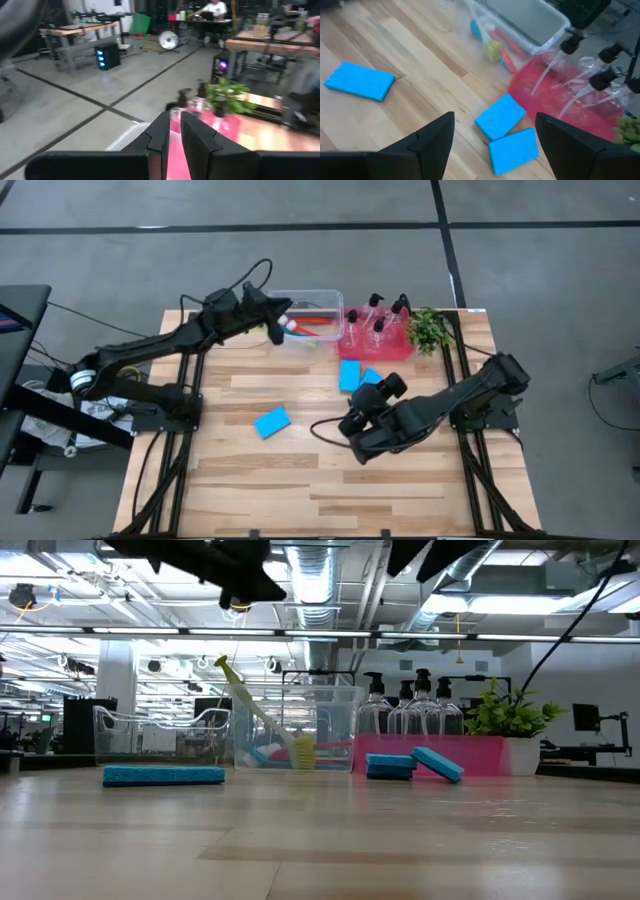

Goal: Pick & Place Kitchen Sink Supplies
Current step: Put the blue sponge into the transparent bin

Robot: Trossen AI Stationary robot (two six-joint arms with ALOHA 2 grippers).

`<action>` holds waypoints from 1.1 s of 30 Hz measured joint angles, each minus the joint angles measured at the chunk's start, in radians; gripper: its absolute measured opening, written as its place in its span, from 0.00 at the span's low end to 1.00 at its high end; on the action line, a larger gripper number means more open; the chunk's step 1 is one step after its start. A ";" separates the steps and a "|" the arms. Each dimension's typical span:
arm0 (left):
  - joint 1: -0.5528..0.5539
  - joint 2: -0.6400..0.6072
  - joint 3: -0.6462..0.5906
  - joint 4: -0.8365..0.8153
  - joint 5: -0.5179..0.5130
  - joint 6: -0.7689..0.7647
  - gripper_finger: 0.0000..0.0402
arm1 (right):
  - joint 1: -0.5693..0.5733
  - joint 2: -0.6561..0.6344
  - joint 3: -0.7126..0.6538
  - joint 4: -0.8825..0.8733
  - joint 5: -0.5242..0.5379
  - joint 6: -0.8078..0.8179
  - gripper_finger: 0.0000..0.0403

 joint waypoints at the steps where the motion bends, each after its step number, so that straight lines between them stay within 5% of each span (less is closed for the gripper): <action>1: -0.016 -0.020 0.000 -0.027 0.000 0.000 0.12 | 0.000 0.015 0.000 0.012 0.000 0.000 0.67; 19: -0.325 -0.194 0.000 -0.605 0.001 -0.057 0.12 | -0.086 0.078 0.000 0.146 -0.021 -0.076 0.67; 33: -0.448 -0.191 0.000 -0.686 0.000 -0.078 0.12 | -0.152 0.079 0.000 0.302 -0.132 -0.312 0.67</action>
